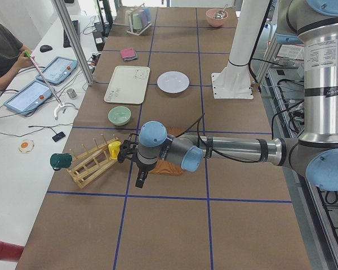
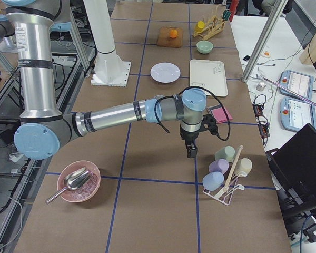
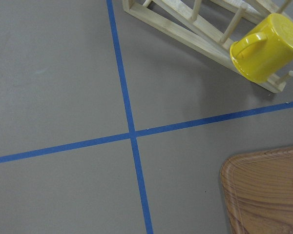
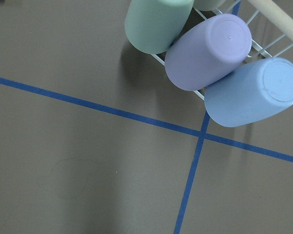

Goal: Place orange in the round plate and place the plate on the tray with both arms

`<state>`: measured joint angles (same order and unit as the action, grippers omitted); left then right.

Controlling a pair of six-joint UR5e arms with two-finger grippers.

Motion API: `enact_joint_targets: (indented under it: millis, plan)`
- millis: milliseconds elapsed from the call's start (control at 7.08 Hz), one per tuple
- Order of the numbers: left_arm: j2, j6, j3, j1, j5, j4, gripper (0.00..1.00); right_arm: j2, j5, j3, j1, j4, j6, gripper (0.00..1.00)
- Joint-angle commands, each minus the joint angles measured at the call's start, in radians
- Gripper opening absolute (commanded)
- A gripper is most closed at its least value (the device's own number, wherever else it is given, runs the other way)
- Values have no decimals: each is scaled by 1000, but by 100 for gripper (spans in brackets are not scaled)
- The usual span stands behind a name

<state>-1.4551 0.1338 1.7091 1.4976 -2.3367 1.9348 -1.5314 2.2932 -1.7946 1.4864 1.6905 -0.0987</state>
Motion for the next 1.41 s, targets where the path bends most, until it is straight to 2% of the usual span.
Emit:
enact_joint_targets:
  millis: [0,1271]
  plan:
    - [1,1,3,0,-1,1,99,-3,0,0,0,0,-1,100]
    - [2,1,3,0,-1,1,99,-12,5,-5,0,1,2,100]
